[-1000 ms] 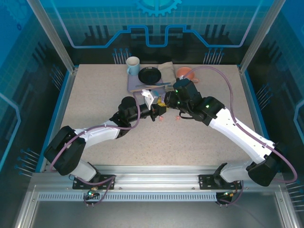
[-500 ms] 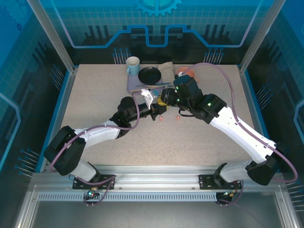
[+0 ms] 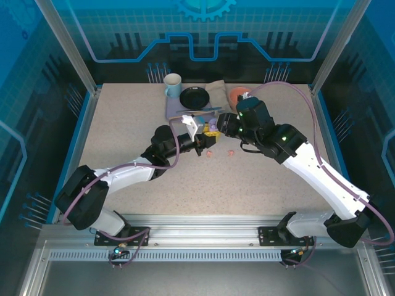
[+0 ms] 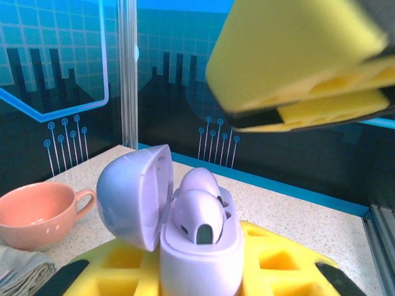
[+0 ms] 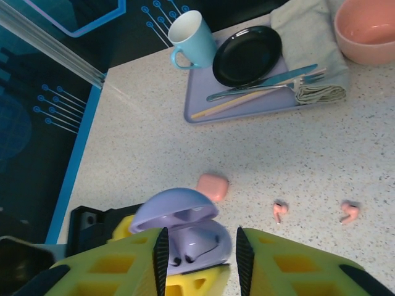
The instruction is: Insert the wireless bluetooth earbuds into the charging case
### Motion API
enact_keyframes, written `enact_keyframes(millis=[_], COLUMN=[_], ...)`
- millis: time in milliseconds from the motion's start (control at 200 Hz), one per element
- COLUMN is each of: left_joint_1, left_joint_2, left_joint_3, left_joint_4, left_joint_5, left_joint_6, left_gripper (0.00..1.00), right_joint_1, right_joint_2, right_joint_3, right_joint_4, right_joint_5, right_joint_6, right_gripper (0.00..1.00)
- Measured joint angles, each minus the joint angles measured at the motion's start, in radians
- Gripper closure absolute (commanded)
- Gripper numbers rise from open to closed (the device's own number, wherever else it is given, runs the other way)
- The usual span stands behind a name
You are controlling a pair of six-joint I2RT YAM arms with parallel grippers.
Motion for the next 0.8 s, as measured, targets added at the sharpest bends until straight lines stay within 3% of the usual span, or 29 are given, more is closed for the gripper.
enact_keyframes(millis=[70,275,470,795], left_joint_1=[0.000,0.000,0.000,0.000], left_joint_2=[-0.011,-0.035,-0.048,-0.049], left_joint_3=[-0.001,-0.001,-0.001,-0.001], left_joint_4=[0.000,-0.010,-0.032,-0.047], left_joint_5=[0.000,0.016,0.040,0.064], left_joint_6=[0.001,0.004,0.004,0.003], left_gripper=[1.00,1.00,1.00,1.00], right_joint_1=[-0.003,-0.090,-0.218,-0.233], right_joint_2=[0.000,0.004,0.072,0.195], right_joint_3=[0.000,0.000,0.016,0.056], right_joint_4=[-0.017,-0.010,0.077,0.187], right_joint_5=[0.006,-0.072,-0.309,-0.642], right_joint_6=[-0.004,-0.055,-0.115,-0.129], right_gripper=[0.57,0.33,0.33,0.39])
